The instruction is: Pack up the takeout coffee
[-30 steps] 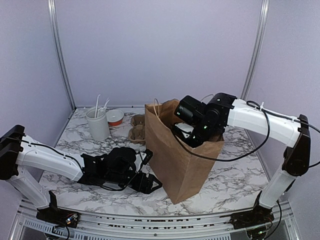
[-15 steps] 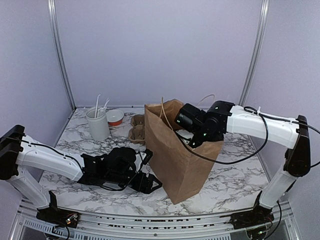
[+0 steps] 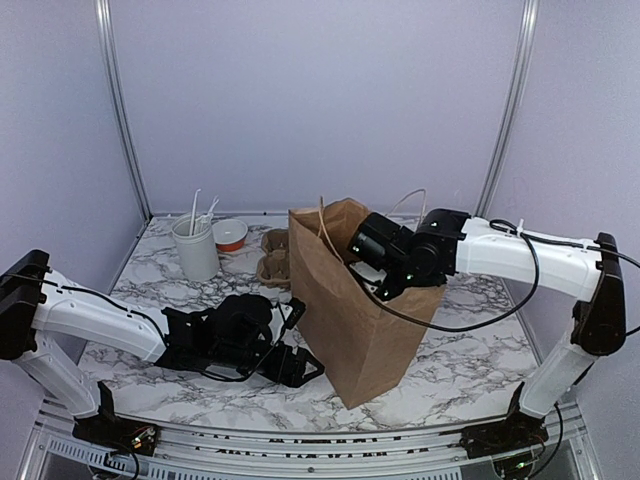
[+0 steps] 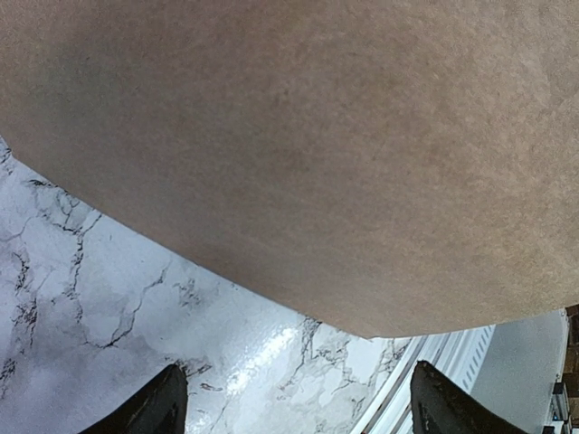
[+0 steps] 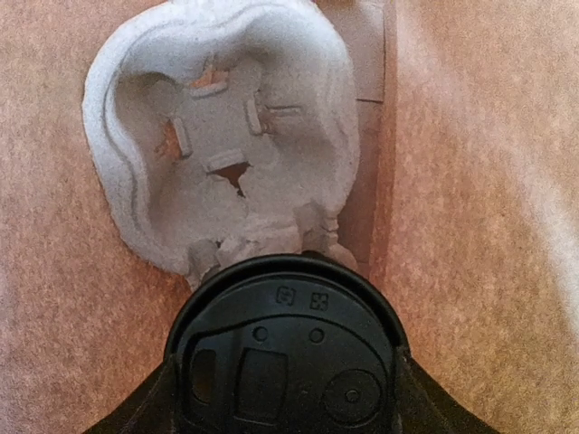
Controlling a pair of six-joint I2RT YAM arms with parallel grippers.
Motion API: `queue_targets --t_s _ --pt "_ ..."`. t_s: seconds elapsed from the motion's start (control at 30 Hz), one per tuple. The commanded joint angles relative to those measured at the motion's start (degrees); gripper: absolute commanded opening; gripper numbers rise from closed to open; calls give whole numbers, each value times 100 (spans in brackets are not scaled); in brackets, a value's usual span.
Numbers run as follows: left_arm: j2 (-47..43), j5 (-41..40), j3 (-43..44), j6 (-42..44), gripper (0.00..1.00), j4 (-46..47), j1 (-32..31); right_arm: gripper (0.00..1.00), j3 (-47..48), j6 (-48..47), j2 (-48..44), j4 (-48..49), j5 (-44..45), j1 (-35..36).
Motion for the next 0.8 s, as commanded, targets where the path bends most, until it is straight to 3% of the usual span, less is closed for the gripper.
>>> queue_targets --t_s 0.0,0.77 --pt "-17 -93 105 26 86 75 -8 56 -129 107 135 -20 331 187" --pt "-70 -192 178 54 86 -75 -8 58 111 219 22 -122 462 264"
